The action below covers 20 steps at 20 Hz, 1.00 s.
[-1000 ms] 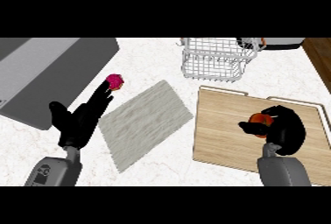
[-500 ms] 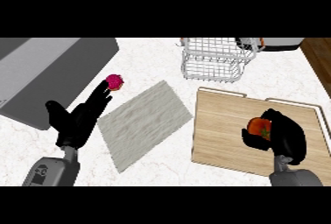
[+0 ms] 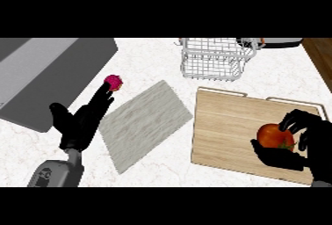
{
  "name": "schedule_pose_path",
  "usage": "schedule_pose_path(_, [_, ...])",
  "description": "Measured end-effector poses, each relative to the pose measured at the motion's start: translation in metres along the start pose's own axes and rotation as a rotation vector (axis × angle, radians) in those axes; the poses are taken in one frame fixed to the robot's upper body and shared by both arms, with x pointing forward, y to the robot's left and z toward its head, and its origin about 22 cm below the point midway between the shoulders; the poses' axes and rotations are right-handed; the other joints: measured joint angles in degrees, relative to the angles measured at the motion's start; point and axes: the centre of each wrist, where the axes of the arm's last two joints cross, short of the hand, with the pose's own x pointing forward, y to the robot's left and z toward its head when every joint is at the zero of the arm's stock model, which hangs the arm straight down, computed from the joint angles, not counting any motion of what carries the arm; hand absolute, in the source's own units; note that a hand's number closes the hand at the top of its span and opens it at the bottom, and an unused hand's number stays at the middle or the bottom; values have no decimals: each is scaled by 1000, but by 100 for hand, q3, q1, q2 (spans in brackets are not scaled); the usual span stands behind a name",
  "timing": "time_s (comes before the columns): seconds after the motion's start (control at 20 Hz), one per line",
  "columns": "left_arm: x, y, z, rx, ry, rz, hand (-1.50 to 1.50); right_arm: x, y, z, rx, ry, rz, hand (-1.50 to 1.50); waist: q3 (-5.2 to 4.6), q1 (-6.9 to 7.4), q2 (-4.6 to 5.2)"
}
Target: Pick the tomato from the tray and place it in the tiered basket
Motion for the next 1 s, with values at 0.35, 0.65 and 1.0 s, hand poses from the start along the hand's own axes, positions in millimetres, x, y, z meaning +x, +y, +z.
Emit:
schedule_pose_path(0.35, [-6, 5, -8, -13, 5, -5, 0, 40, -71, 26, -161, -122, -49, 150, 3, 37, 17])
schedule_pose_path(0.65, [-3, 5, -8, -21, -6, -11, 0, 76, -106, 18, -255, -231, -68, 150, 6, 88, 26])
schedule_pose_path(1.0, [-5, 10, -5, -26, -6, -13, 0, 129, -133, -17, -249, -287, -40, 150, 3, 143, 34])
